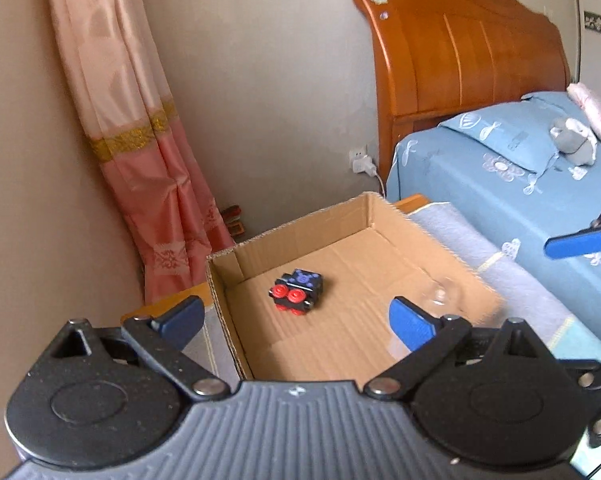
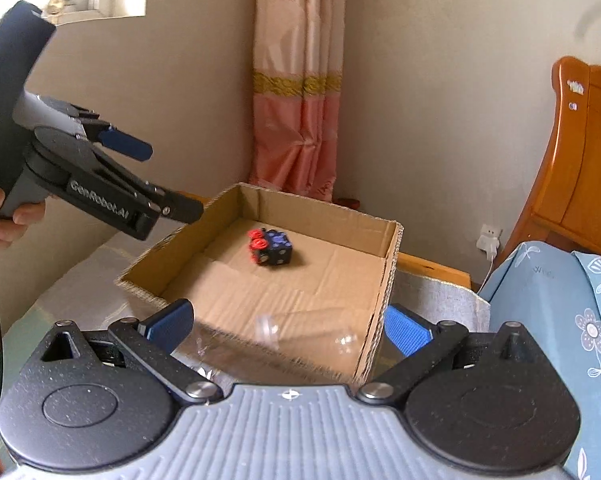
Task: Organize rigid objects
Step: 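Move left tool to white plastic box while right tool reaches red-labelled clear container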
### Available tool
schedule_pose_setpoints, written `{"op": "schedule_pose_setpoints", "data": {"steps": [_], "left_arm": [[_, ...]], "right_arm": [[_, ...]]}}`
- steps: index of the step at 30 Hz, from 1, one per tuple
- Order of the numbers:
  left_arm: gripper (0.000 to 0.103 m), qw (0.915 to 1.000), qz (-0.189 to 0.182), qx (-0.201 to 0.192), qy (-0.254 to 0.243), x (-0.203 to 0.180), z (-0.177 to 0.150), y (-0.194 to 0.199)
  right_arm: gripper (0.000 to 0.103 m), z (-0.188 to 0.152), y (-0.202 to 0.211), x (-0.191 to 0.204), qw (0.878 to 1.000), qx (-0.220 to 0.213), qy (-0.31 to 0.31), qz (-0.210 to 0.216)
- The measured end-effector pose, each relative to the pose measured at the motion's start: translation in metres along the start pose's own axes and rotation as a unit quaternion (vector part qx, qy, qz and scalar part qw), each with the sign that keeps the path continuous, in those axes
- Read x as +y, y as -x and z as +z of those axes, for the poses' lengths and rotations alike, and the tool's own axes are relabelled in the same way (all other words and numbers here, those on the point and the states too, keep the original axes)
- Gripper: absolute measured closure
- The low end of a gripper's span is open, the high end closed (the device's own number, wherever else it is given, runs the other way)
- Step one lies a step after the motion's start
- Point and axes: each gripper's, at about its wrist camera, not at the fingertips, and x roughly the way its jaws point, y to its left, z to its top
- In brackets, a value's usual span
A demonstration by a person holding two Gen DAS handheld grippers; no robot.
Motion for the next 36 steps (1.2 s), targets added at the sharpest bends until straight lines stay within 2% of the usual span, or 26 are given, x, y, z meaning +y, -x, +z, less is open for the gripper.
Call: {"op": "schedule_pose_setpoints", "data": {"steps": [7, 11, 18, 23, 31, 36], "left_arm": [[0.001, 0.9993, -0.006, -0.018, 0.033, -0.028, -0.047, 0.040], [0.001, 0.9989, -0.012, -0.009, 0.045, -0.045, -0.079, 0.050], [0.001, 0.9989, -0.024, 0.009, 0.040, -0.075, -0.124, 0.056], [0.001, 0.9985, -0.034, 0.010, 0.042, -0.088, -0.144, 0.063], [0.001, 0.9982, -0.037, 0.031, 0.035, -0.102, -0.172, 0.059], [0.001, 0.9971, -0.035, 0.042, 0.053, -0.092, -0.182, 0.058]], "right_arm": [[0.000, -0.043, 0.032, 0.023, 1.000, -0.003, -0.013, 0.005], [0.000, -0.076, 0.045, 0.033, 1.000, -0.004, -0.019, -0.010], [0.000, -0.134, 0.058, 0.048, 0.998, -0.011, -0.043, -0.044], [0.000, -0.166, 0.055, 0.053, 0.996, 0.010, -0.063, -0.057], [0.000, -0.183, 0.050, 0.055, 0.995, 0.034, -0.076, -0.056], [0.000, -0.184, 0.047, 0.058, 0.995, 0.040, -0.071, -0.050]]}}
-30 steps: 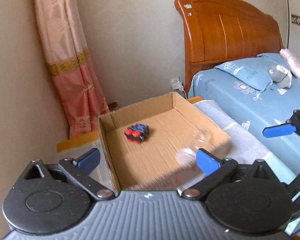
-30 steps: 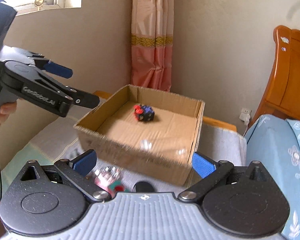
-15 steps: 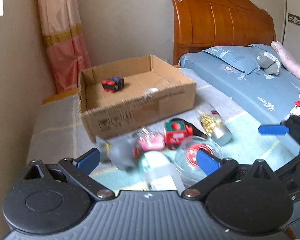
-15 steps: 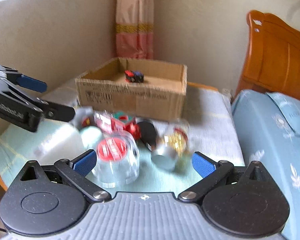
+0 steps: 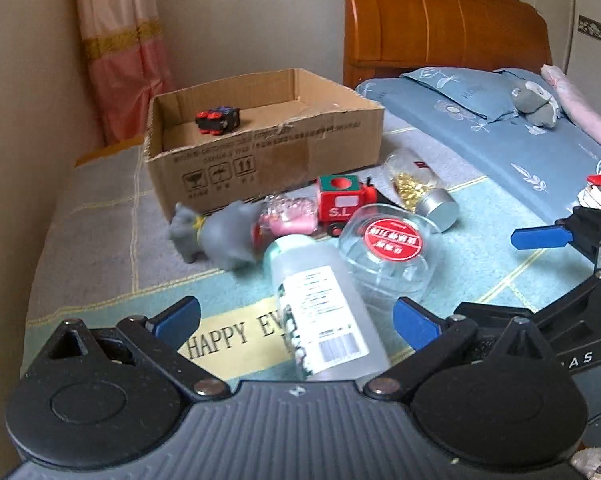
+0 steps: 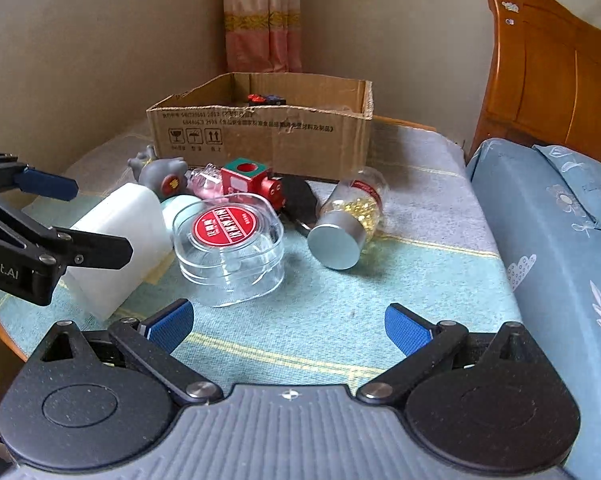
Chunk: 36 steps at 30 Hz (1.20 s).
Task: Organize rigid objects
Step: 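Move left tool to white plastic box while right tool reaches red-labelled clear container, then close left tool on the white box while right tool grips the red-labelled container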
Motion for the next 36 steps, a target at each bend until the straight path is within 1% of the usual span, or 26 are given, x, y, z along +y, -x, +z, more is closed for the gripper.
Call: {"op": "schedule_pose_setpoints", "data": {"steps": [13, 16, 19, 21, 26, 29, 33, 36], "left_arm": [[0.001, 0.9981, 0.015, -0.012, 0.058, 0.039, -0.012, 0.009], [0.001, 0.9985, 0.008, -0.006, 0.054, 0.042, -0.016, 0.009], [0.001, 0.9992, -0.014, 0.002, 0.037, 0.038, -0.019, 0.007], [0.001, 0.9995, -0.019, 0.007, 0.023, 0.032, -0.021, 0.003], [0.001, 0.9996, -0.001, 0.027, 0.002, 0.029, -0.028, -0.009], [0.001, 0.9991, 0.015, 0.039, 0.006, 0.036, -0.034, -0.012], [0.001, 0.9984, 0.017, 0.045, 0.029, 0.053, -0.040, -0.008], [0.001, 0.9977, 0.030, 0.050, 0.034, 0.063, -0.045, -0.005]], "right_arm": [[0.000, 0.000, -0.014, 0.016, 0.999, 0.016, 0.027, 0.010], [0.000, -0.001, -0.019, 0.019, 0.999, 0.024, 0.034, 0.014], [0.000, -0.003, -0.025, 0.020, 0.999, 0.034, 0.035, 0.017], [0.000, -0.004, -0.030, 0.022, 0.998, 0.041, 0.034, 0.019], [0.000, -0.003, -0.035, 0.024, 0.998, 0.036, 0.040, 0.033], [0.000, -0.003, -0.036, 0.024, 0.997, 0.033, 0.047, 0.041], [0.000, -0.001, -0.038, 0.025, 0.997, 0.030, 0.049, 0.044], [0.000, 0.000, -0.040, 0.026, 0.998, 0.027, 0.047, 0.043]]}}
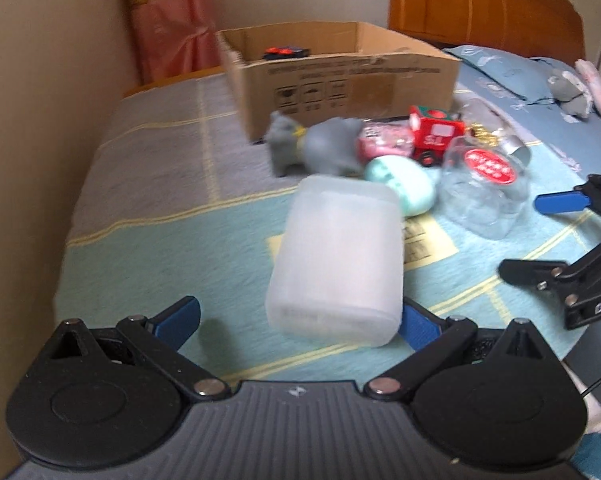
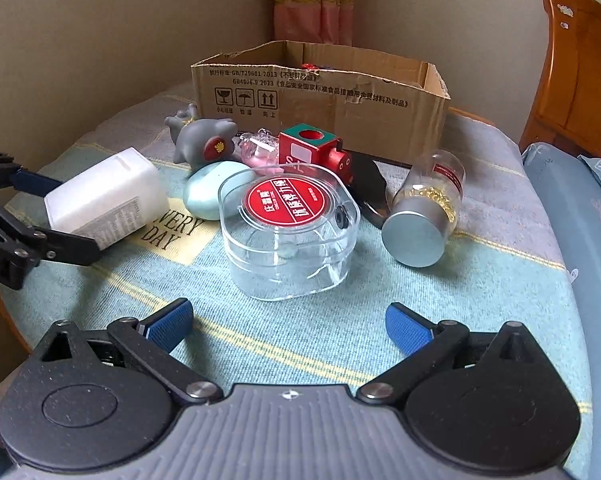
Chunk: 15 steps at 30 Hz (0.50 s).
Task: Organize rigid objects
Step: 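Close left tool on the white box while right tool grips the red-labelled container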
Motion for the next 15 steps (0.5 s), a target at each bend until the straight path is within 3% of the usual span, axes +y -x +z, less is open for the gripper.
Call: {"op": "schedule_pose_setpoints", "data": {"steps": [9, 15], "left_arm": [[0.001, 0.9961, 0.069, 0.005, 0.055, 0.037, -0.003, -0.004], [0.001, 0.9999, -0.001, 0.008, 0.014, 0.015, -0.001, -0.003]], "right_arm": [[0.000, 0.001, -0.001, 0.001, 1.000, 0.000, -0.001, -0.001], [0.000, 0.003, -0.004, -0.001, 1.000, -0.002, 0.010, 0.010]]}}
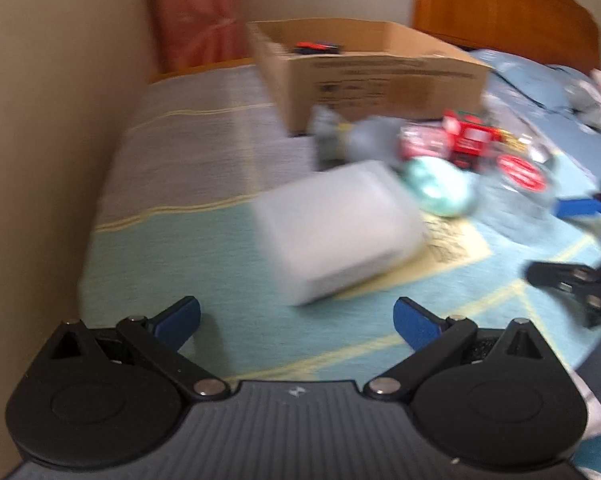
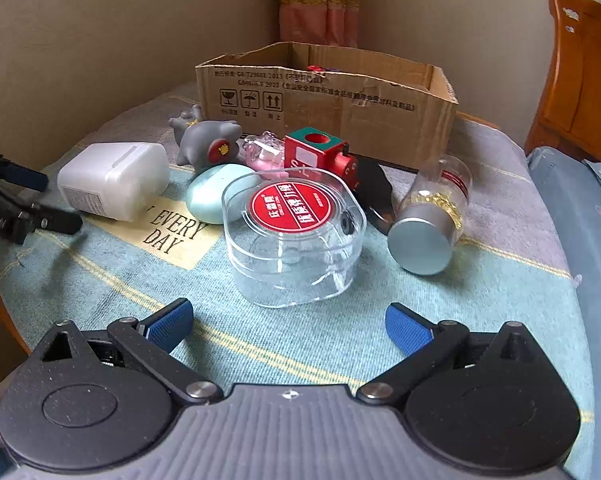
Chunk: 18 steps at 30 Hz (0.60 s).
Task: Organize rigid objects
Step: 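Close left tool on the white box while right tool grips the red-labelled container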
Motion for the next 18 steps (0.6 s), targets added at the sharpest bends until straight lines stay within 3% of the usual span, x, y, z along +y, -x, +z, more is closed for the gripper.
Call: {"op": "schedule_pose_setpoints", "data": {"steps": [6, 18], "left_arm": [[0.001, 0.9999, -0.014, 0.006, -0.005, -0.015, 0.005, -0.010], [0.001, 0.9999, 0.004, 0.013, 0.010, -0.021, 0.018, -0.021]], "right_arm": [[0.000, 0.010, -0.011, 0.001, 0.999, -0.003, 0.023, 0.022], [0.000, 0.017, -0.016, 0.015, 0.997, 0.002, 0.055, 0.056]]}}
